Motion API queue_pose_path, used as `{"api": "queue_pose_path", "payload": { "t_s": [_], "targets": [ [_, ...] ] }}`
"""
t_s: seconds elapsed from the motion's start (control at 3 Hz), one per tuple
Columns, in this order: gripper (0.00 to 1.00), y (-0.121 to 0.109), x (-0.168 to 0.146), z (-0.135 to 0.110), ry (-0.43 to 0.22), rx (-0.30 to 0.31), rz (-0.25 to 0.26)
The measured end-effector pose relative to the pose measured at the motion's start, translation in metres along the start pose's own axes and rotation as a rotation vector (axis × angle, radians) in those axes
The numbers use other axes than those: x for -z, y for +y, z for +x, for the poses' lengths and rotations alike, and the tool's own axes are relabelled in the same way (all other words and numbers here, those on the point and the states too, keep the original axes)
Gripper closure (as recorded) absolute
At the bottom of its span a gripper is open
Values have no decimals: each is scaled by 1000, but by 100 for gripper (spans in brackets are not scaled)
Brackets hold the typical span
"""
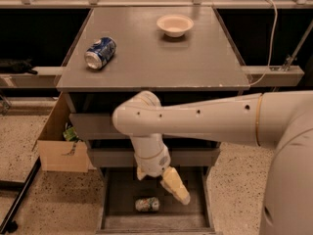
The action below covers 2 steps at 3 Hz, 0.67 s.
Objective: Pick 7up can from bottom drawer and place on counter
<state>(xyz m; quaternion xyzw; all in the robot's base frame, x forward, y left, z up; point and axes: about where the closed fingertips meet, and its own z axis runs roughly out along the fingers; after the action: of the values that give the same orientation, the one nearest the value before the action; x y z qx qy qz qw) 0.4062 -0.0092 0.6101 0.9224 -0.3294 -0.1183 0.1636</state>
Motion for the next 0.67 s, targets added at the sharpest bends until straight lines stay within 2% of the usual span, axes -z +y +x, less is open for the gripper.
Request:
{"api": "queue_pose_path", "payload": {
  "t_s": [0.33,0.67],
  "targets": [
    [0,55,-73,2,-48,-34,-97],
    [0,55,-73,2,-48,-34,-97]
  ]
}}
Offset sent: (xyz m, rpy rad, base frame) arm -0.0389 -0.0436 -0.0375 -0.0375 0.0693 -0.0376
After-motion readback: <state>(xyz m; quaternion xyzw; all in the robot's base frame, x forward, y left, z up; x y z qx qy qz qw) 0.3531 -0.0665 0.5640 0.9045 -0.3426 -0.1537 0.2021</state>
